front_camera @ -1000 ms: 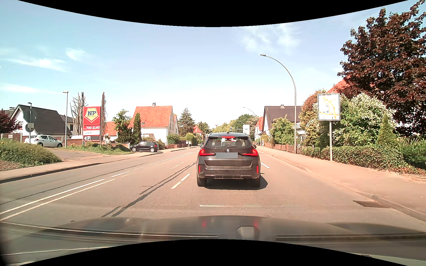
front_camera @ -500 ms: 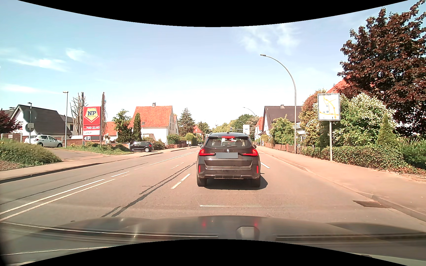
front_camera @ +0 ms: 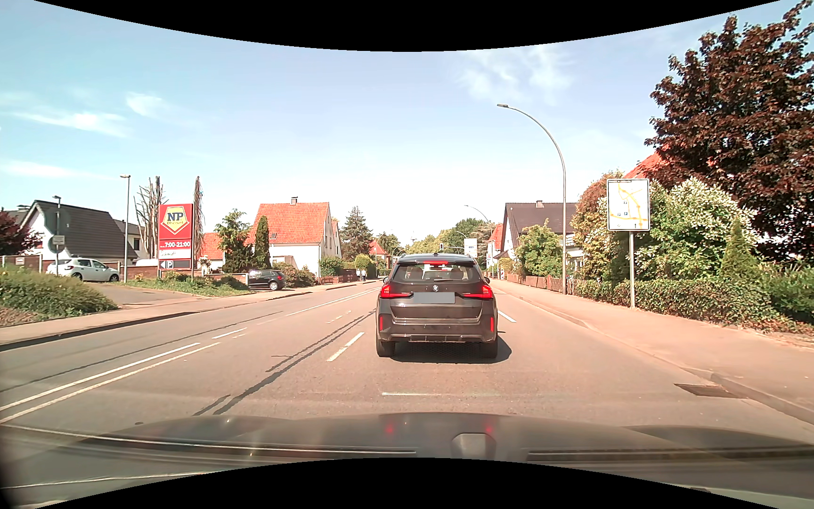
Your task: Follow the waypoints while adhering to traffic rules and regulations
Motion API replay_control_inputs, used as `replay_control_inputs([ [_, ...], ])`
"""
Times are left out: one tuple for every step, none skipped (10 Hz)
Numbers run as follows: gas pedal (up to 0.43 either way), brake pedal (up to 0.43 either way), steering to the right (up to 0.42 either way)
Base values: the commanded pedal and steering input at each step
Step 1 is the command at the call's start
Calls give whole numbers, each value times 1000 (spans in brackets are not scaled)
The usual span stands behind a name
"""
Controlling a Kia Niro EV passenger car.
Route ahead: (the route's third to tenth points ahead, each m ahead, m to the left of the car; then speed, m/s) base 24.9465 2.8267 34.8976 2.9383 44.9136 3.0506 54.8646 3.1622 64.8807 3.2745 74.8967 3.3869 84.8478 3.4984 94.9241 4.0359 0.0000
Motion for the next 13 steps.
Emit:
replay_control_inputs([
  [0,6,8],
  [0,6,7],
  [0,6,8],
  [0,6,8],
  [0,6,8],
  [0,6,8],
  [0,6,8],
  [0,6,8],
  [0,6,8],
  [0,6,8],
  [0,6,8],
  [0,6,8],
  [0,6,8],
])
